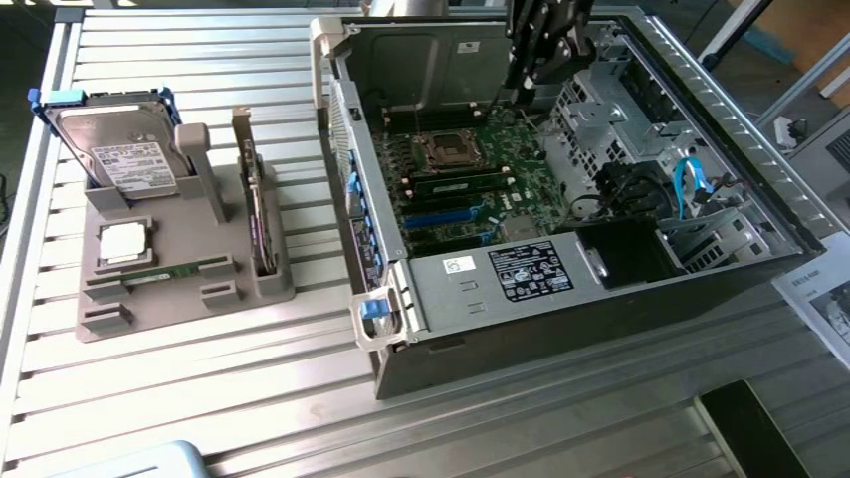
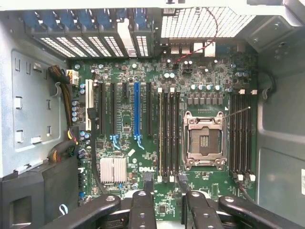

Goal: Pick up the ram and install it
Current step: 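Insert the ram into the slot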

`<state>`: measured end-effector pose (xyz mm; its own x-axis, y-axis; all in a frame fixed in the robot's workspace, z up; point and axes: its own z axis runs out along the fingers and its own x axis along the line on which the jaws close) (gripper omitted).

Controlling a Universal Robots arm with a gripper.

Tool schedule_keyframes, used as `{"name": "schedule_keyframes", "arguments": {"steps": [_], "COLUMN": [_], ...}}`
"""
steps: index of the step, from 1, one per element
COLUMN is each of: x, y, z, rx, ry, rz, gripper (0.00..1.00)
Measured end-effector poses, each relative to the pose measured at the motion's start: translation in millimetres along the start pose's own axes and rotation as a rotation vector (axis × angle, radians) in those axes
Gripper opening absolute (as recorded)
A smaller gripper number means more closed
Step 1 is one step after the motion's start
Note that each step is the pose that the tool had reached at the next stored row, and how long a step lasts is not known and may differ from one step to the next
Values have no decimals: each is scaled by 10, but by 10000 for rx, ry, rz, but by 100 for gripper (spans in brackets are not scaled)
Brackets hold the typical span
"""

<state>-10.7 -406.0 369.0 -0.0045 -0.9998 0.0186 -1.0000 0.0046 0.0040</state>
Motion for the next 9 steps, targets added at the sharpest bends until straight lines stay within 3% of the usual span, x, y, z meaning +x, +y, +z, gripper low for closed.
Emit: {"name": "schedule_keyframes", "arguments": {"steps": [9], "x": [0], "y": [0], "z": [-7], "rx": [1], "ry": [1], "rz": [-106], "gripper": [32]}}
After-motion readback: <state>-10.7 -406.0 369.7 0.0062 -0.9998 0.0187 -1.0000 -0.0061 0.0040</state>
